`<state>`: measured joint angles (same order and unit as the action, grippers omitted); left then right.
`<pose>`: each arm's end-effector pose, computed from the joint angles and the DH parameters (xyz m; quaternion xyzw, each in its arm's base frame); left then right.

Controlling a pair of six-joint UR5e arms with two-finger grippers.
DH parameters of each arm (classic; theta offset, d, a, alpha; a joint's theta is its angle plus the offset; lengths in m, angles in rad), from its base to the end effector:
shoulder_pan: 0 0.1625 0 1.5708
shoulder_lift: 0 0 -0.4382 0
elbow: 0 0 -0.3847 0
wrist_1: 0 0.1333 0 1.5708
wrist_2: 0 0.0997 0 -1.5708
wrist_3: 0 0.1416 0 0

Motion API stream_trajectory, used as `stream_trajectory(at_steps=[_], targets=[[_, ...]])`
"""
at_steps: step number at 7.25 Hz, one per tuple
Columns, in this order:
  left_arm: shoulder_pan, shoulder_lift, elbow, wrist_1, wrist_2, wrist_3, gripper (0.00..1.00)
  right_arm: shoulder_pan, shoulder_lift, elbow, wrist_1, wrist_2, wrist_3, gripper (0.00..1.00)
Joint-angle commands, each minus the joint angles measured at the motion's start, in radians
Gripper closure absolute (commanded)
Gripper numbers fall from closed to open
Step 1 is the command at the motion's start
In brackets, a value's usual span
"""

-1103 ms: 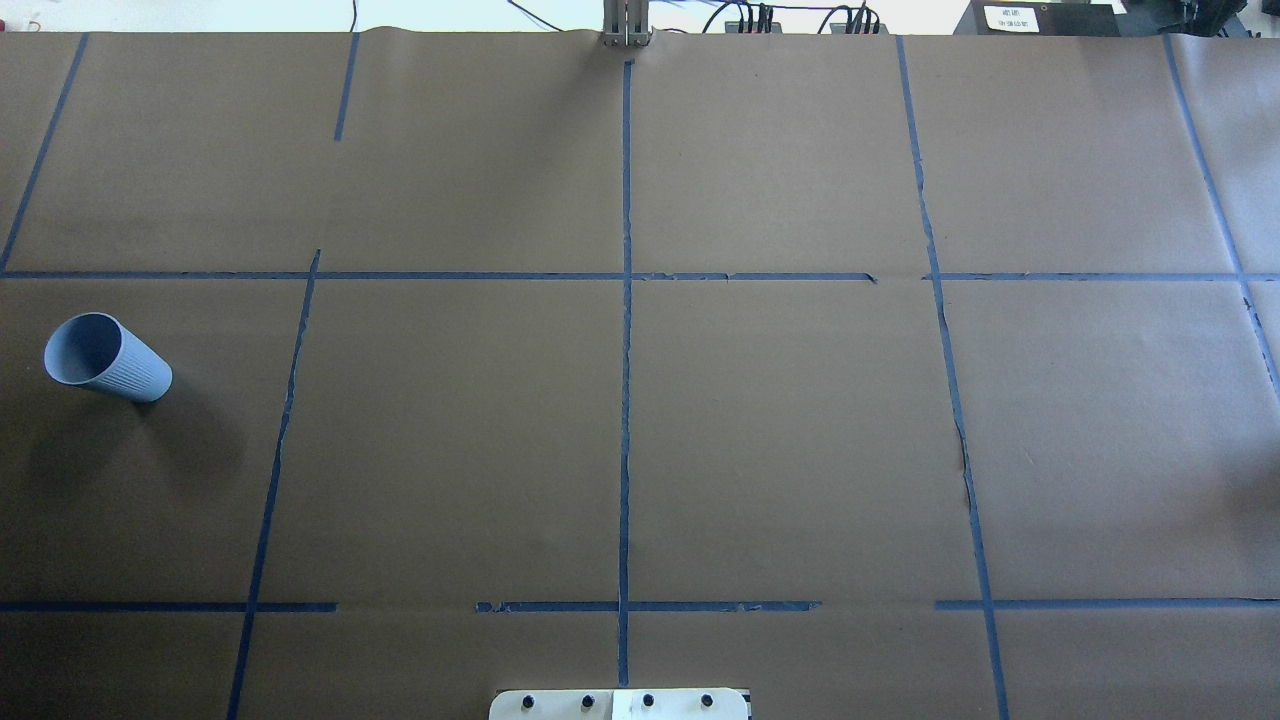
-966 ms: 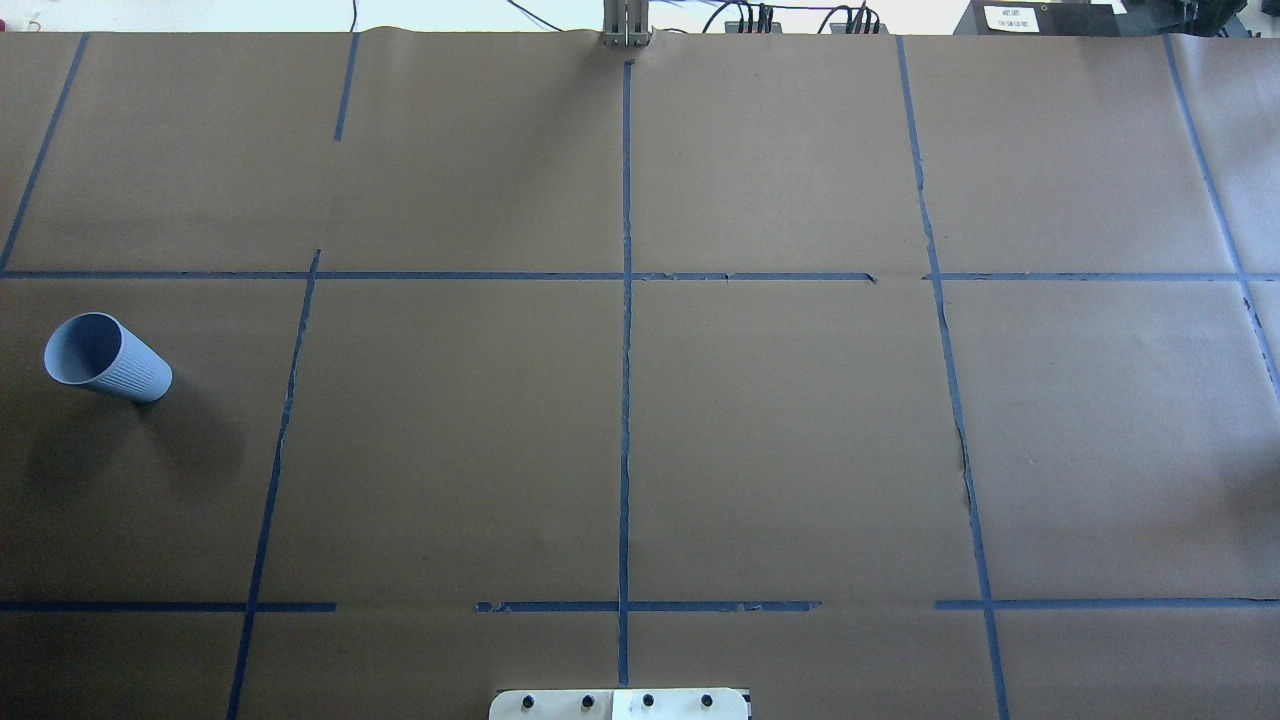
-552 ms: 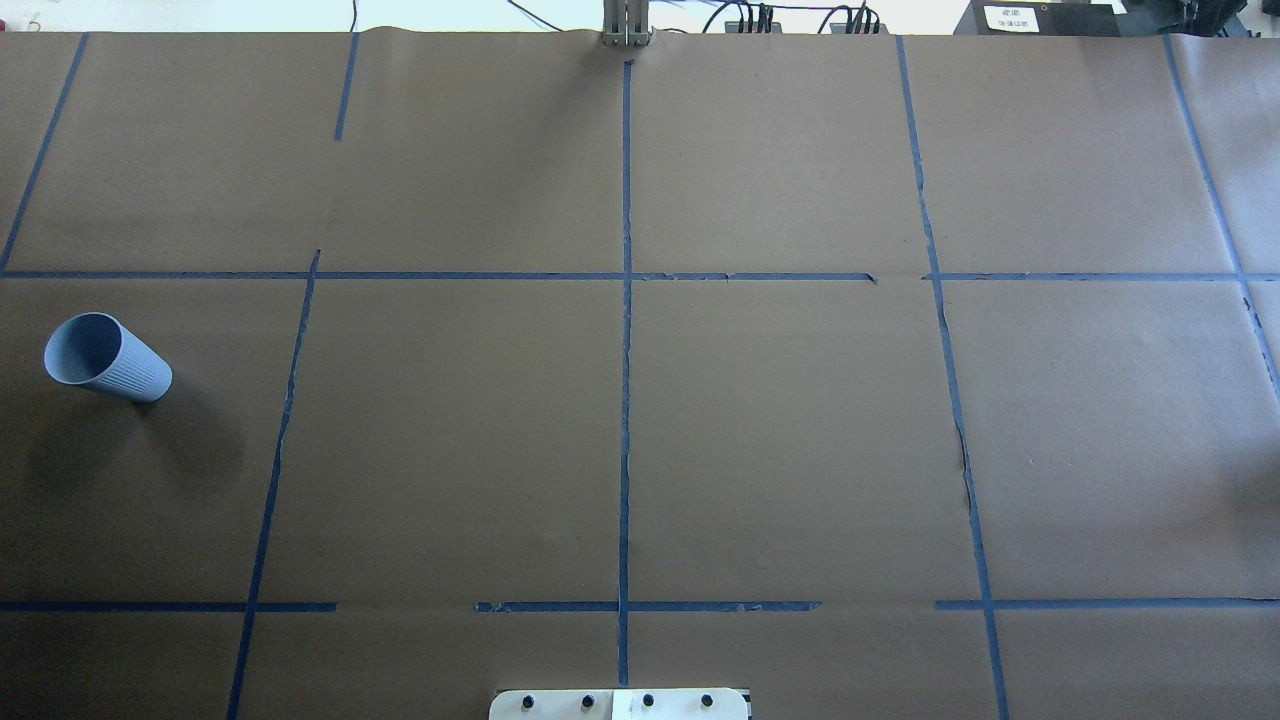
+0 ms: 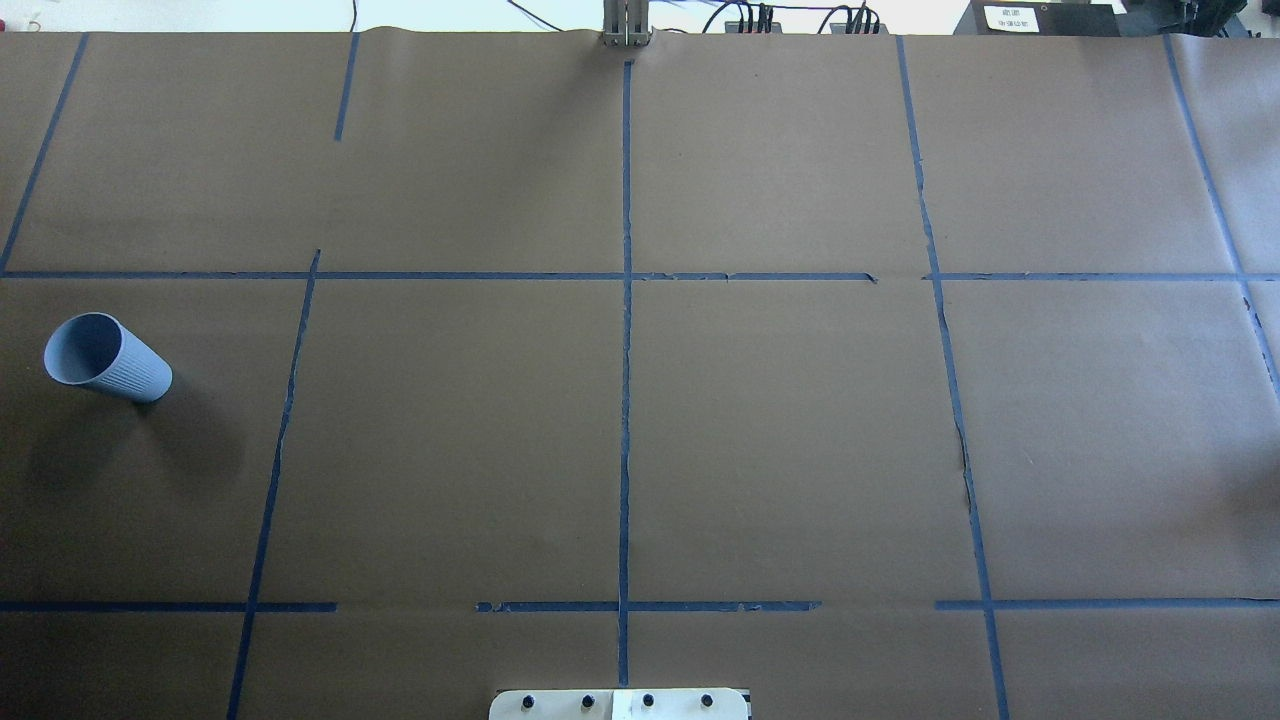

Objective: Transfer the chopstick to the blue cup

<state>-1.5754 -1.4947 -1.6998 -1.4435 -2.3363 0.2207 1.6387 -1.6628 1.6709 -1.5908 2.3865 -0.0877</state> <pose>-0.0372 -0.4425 0.6883 0.0077 0.3747 0.0862 0.9231 0.0602 -0.4399 0.6940 0.0254 -0.3959 -0.0067 0.9179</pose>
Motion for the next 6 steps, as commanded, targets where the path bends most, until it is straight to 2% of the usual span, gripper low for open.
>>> stream_trajectory(at_steps=[1,2,3,4,5,6], targets=[[0.0,-0.009,-0.03,0.0,-0.002,-0.021,0.0,0.0,0.0,0.004,0.0,0.0,0.0,0.0],[0.009,-0.015,-0.103,0.0,-0.002,-0.191,0.0,0.0,0.002,0.019,0.002,-0.001,0.003,0.0],[0.065,-0.015,-0.176,-0.015,-0.003,-0.325,0.0,-0.007,0.002,0.035,0.002,-0.001,0.075,0.0],[0.105,-0.015,-0.193,-0.018,-0.021,-0.399,0.0,-0.011,0.002,0.036,0.024,-0.001,0.094,0.0],[0.138,-0.015,-0.192,-0.032,-0.085,-0.446,0.0,-0.011,0.002,0.035,0.038,-0.001,0.094,0.0],[0.181,-0.015,-0.189,-0.125,-0.098,-0.571,0.0,-0.011,0.002,0.035,0.04,-0.001,0.091,0.0]])
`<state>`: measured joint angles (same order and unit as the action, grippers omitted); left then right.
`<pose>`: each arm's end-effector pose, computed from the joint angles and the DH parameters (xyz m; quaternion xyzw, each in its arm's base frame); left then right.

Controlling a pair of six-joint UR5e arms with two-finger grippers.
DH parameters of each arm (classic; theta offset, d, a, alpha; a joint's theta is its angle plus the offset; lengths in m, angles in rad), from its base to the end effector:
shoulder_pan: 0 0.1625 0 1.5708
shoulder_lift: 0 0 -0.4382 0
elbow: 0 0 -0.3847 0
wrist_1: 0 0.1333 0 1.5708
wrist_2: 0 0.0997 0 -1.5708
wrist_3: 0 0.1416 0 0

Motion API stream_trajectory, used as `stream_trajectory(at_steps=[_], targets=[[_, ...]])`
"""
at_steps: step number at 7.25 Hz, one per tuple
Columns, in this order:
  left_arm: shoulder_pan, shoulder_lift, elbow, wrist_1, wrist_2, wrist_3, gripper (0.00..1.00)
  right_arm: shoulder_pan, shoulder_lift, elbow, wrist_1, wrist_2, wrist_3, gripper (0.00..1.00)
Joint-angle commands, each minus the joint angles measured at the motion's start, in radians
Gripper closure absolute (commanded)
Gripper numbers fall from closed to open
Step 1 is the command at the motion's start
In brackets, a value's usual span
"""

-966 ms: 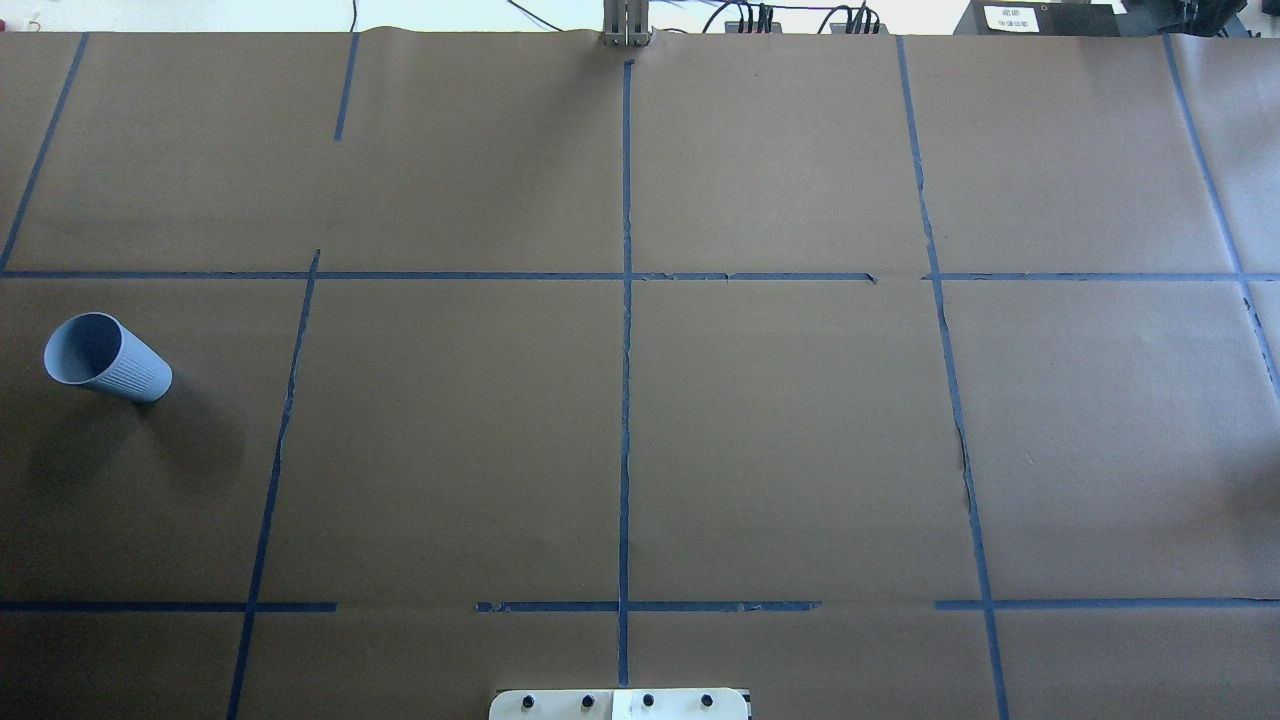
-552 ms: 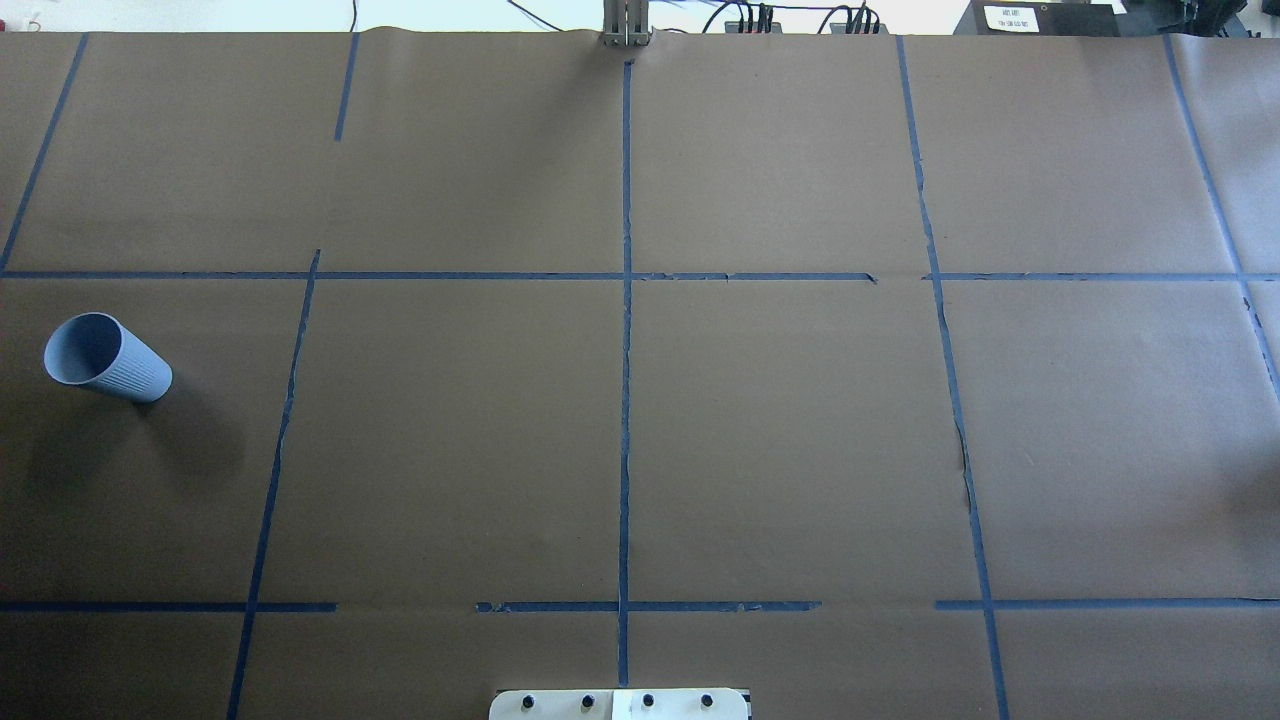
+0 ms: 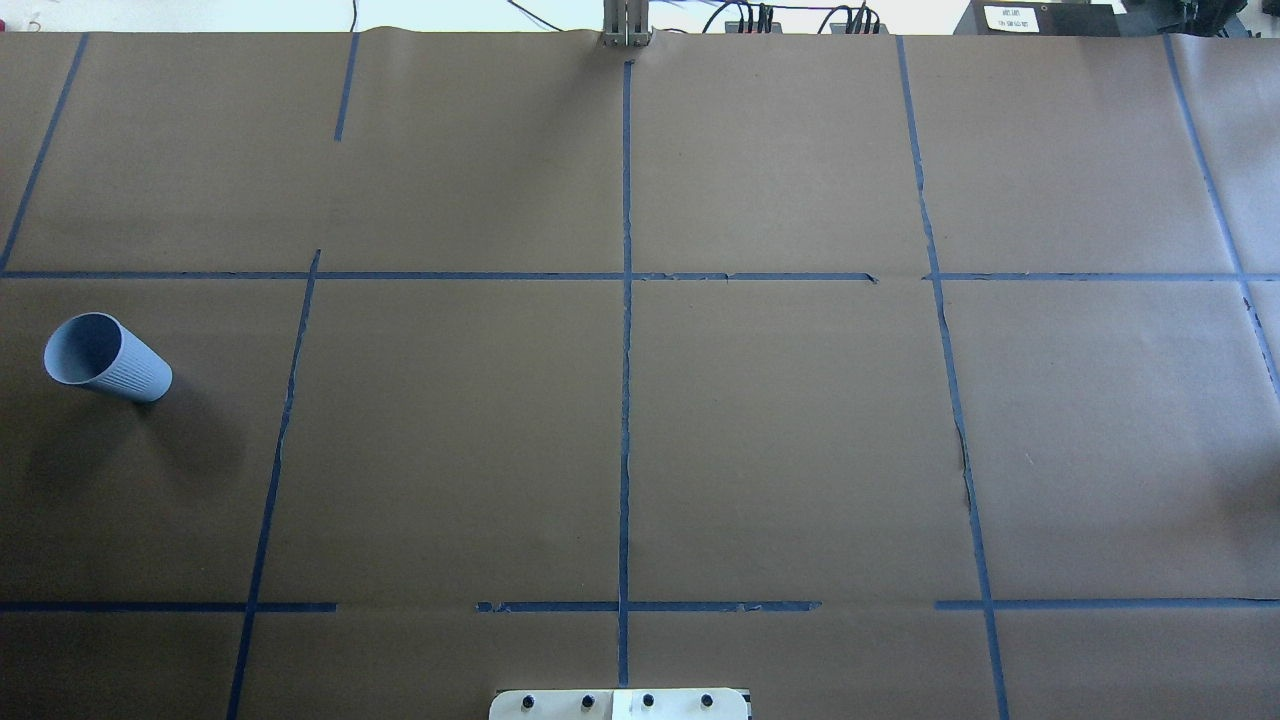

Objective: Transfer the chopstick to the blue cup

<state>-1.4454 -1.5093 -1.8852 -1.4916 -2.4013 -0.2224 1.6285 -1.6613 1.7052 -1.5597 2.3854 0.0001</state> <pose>0.0290 -0.4602 0.5805 0.0086 0.4096 -0.0092 0.9122 0.0562 -0.4471 0.6736 0.0366 -0.3951 0.0156 0.9178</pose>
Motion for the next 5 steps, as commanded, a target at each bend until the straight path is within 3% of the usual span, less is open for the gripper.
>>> stream_trajectory(at_steps=[1,5], targets=[[0.107,0.006,0.009,-0.175,-0.03,-0.241,0.0,-0.001,0.0,0.001,0.009,0.001,0.005,0.0],[0.224,0.006,0.208,-0.554,-0.018,-0.479,0.0,-0.013,0.0,0.002,0.009,-0.002,0.005,0.0]])
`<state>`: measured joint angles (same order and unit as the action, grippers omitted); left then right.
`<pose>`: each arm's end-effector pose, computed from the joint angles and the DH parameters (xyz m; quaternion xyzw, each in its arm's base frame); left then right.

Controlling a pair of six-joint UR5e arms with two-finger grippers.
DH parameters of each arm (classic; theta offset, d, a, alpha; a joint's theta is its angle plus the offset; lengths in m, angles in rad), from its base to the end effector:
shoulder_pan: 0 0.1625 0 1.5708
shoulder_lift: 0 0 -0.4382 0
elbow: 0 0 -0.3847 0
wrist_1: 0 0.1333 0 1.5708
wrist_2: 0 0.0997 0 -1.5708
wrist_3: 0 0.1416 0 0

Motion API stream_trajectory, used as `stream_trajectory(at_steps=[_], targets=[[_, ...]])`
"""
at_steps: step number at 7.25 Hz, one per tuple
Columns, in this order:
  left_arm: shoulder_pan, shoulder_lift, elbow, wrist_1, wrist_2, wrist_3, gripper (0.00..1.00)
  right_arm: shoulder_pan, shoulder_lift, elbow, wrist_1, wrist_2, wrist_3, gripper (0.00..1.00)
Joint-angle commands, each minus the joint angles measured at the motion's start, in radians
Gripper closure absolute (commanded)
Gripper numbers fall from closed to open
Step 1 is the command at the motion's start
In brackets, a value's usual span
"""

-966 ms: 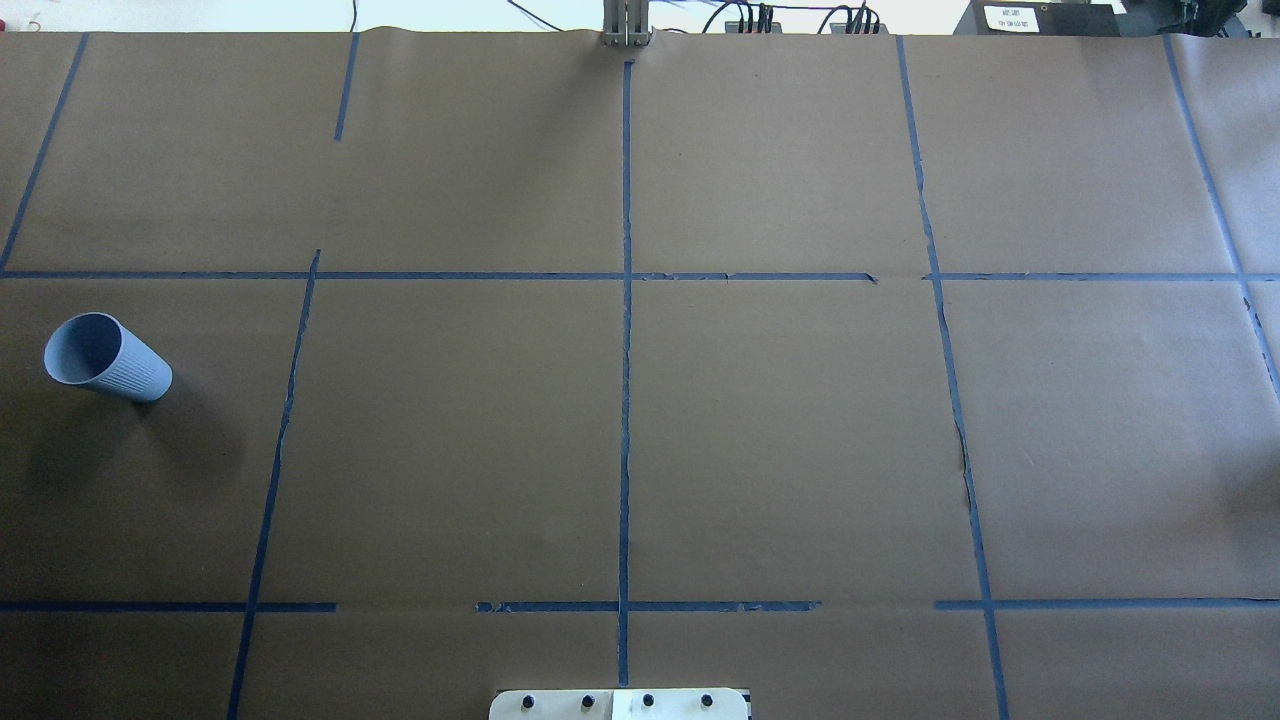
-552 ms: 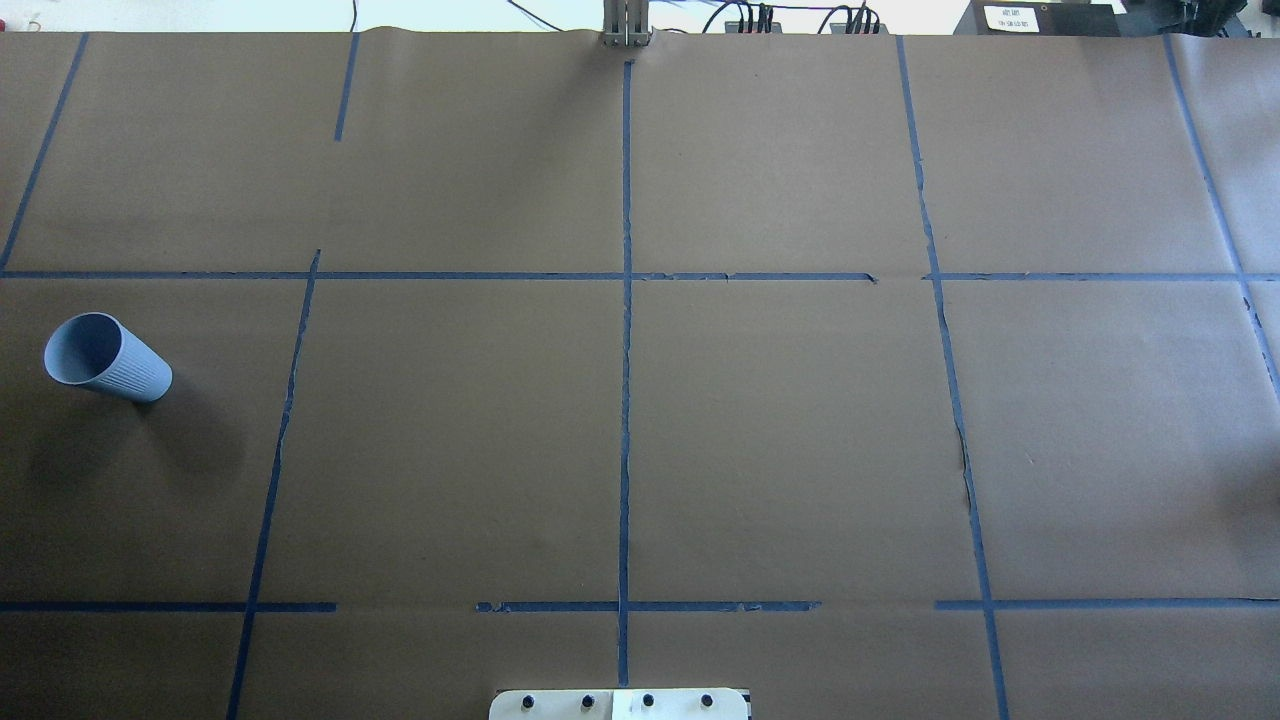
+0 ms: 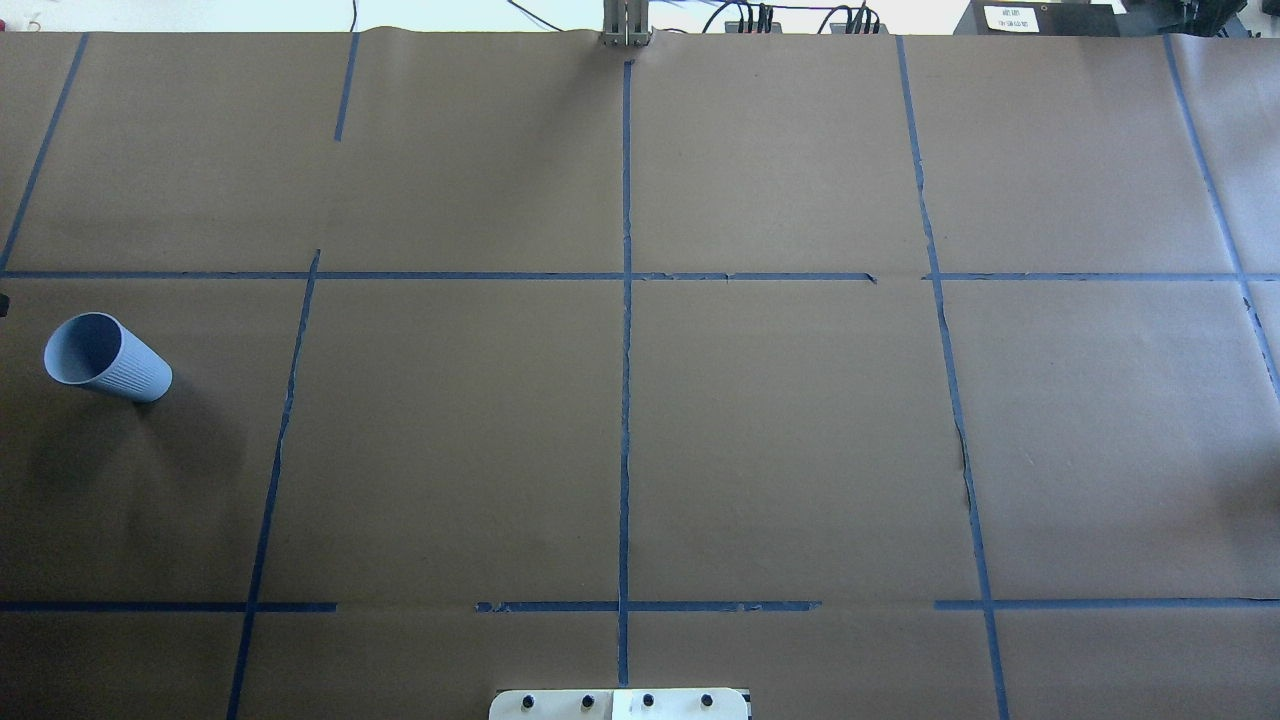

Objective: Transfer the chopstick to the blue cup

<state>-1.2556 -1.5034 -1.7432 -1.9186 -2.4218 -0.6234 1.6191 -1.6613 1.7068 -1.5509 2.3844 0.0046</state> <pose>0.1244 -0.4681 0.5997 0.0004 0.4512 -0.0447 0.8913 0.0521 -0.4485 0.6719 0.0387 -0.3947 0.0113 0.9179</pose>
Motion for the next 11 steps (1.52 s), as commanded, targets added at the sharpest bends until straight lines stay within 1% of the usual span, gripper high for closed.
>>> stream_trajectory(at_steps=[1,2,3,6,7,8,9,10,11], targets=[[0.089,-0.001,0.067,-0.172,0.053,-0.17,0.0,-0.002,0.0,0.001,0.0,-0.001,0.0,0.0],[0.134,-0.001,0.067,-0.19,0.084,-0.203,0.0,-0.004,0.002,0.001,0.0,-0.002,0.0,0.0],[0.157,0.0,0.067,-0.191,0.092,-0.206,0.0,-0.004,0.003,0.001,0.0,-0.004,-0.001,0.0],[0.202,0.0,0.068,-0.189,0.133,-0.206,0.01,-0.004,0.003,-0.001,-0.001,-0.005,0.0,0.0],[0.202,0.0,0.067,-0.188,0.135,-0.208,0.35,-0.004,0.008,-0.001,-0.001,-0.008,0.0,0.0],[0.202,0.0,0.068,-0.188,0.136,-0.205,0.67,-0.005,0.008,-0.001,-0.001,-0.008,-0.001,0.0],[0.202,0.002,0.068,-0.188,0.135,-0.202,0.88,-0.005,0.008,-0.001,-0.001,-0.007,-0.002,0.0],[0.202,-0.003,0.065,-0.186,0.133,-0.209,0.95,-0.005,0.008,-0.001,-0.001,-0.007,-0.002,0.0],[0.199,0.002,0.035,-0.186,0.121,-0.211,0.98,-0.005,0.008,-0.001,-0.001,-0.007,0.0,0.0]])
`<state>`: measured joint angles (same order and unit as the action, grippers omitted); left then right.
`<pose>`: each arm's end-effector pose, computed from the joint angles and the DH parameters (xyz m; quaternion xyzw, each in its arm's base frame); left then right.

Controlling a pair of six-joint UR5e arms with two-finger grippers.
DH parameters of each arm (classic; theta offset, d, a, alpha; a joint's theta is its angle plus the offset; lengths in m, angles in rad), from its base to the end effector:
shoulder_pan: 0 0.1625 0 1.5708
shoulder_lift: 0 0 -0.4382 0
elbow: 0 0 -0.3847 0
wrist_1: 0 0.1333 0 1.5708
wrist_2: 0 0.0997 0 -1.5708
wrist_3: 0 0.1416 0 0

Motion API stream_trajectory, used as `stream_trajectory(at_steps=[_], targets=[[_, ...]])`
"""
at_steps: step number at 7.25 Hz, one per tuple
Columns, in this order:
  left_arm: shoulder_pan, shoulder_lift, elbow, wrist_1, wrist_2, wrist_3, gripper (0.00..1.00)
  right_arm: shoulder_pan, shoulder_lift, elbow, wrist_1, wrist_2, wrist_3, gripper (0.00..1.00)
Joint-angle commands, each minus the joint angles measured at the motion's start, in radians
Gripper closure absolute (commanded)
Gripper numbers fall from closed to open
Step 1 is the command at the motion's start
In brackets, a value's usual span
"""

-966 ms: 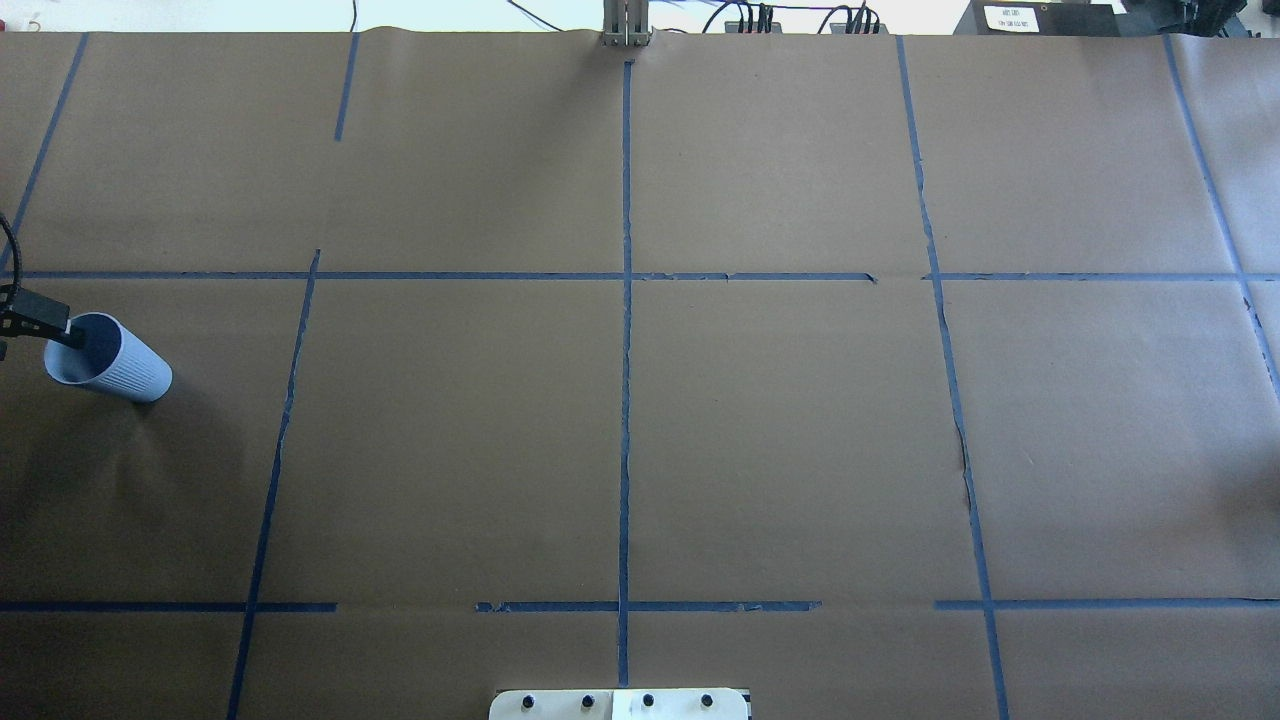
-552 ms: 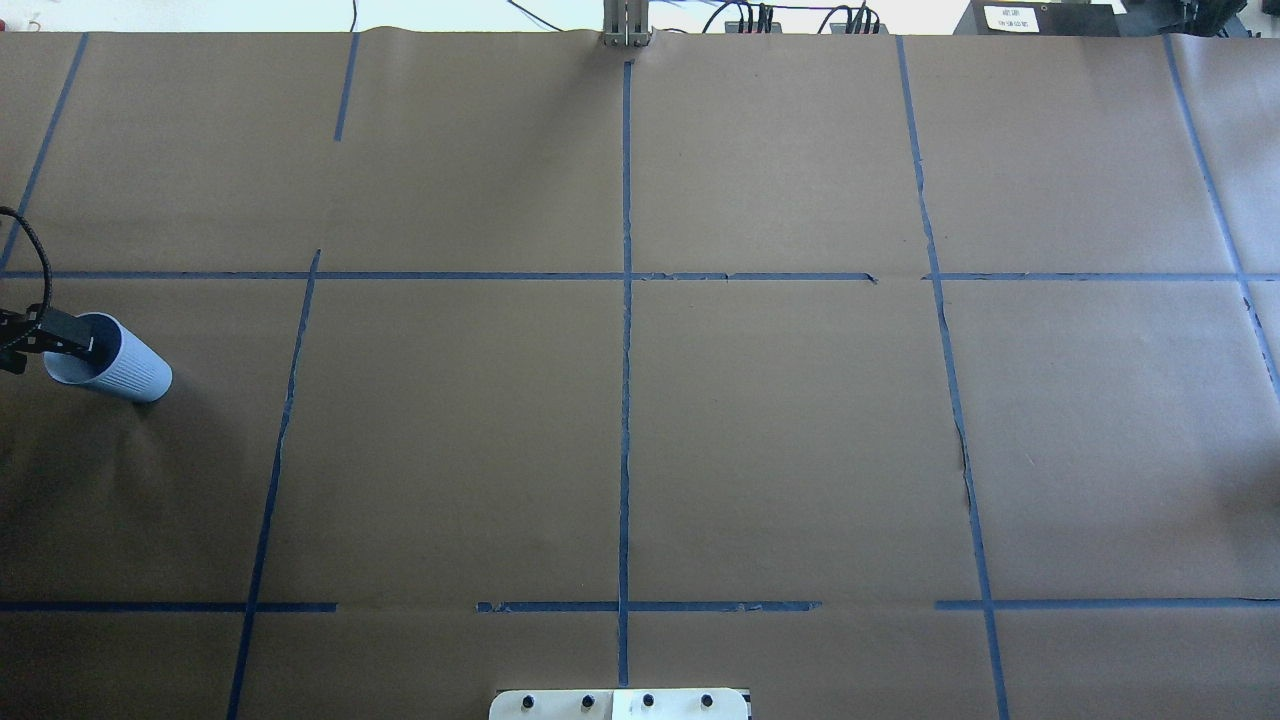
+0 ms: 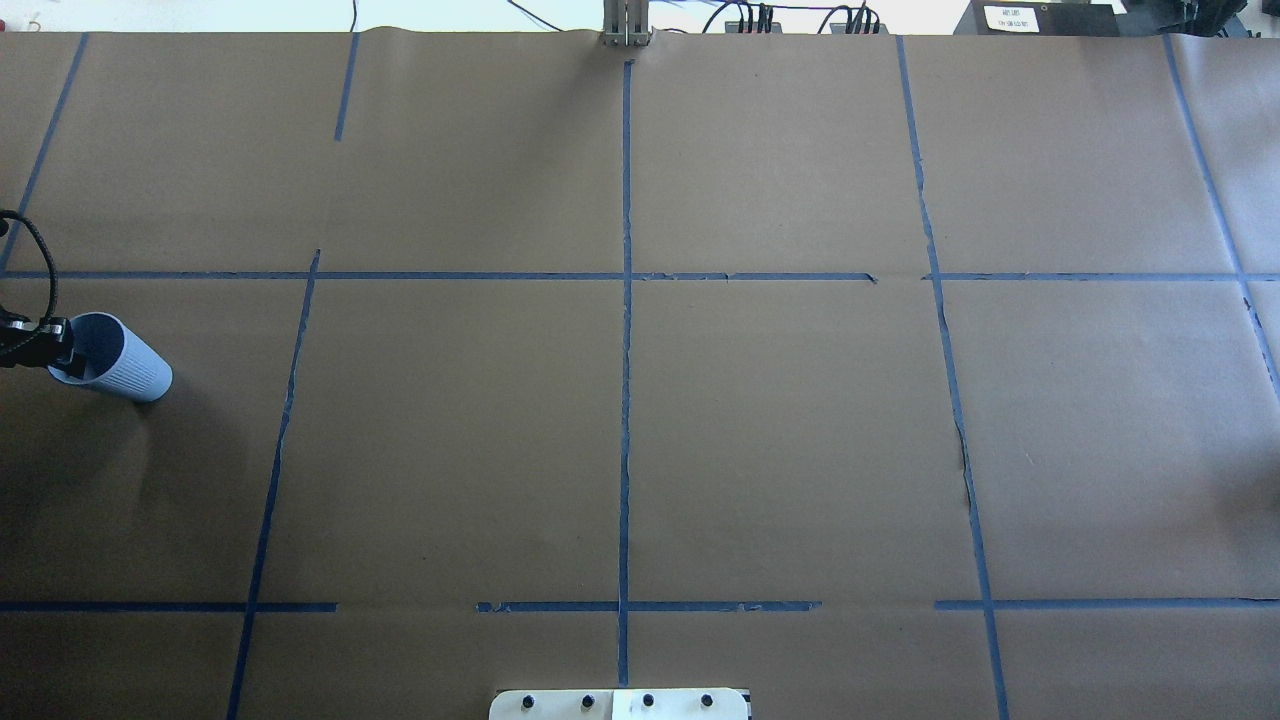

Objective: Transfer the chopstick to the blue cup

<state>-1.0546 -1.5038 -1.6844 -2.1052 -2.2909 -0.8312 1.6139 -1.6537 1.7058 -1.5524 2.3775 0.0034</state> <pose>0.2104 -0.4517 0.6161 -0.0011 0.4311 -0.0410 0.9014 0.0506 -0.4525 0.6699 0.0402 -0.3915 0.0075 0.9193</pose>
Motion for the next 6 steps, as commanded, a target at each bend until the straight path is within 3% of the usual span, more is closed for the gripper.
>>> stream_trajectory(at_steps=[1,2,3,4,5,6], targets=[[-0.004,0.004,-0.081,0.023,-0.012,-0.005,1.0,0.0,0.0,0.0,0.002,0.002,0.003,0.0],[-0.007,-0.01,-0.166,0.142,-0.045,-0.005,1.0,0.0,0.002,0.003,0.003,0.003,0.003,0.0],[-0.008,-0.073,-0.273,0.347,-0.053,-0.005,1.0,0.0,0.03,0.012,0.002,0.006,0.006,0.0],[-0.007,-0.222,-0.341,0.593,-0.05,-0.021,1.0,0.0,0.035,0.003,0.0,0.008,0.007,0.0],[0.016,-0.383,-0.34,0.707,-0.048,-0.157,1.0,0.0,0.028,0.0,0.0,0.008,0.006,0.0],[0.127,-0.498,-0.328,0.72,-0.039,-0.328,1.0,0.0,0.026,-0.008,0.002,0.009,0.006,0.0]])
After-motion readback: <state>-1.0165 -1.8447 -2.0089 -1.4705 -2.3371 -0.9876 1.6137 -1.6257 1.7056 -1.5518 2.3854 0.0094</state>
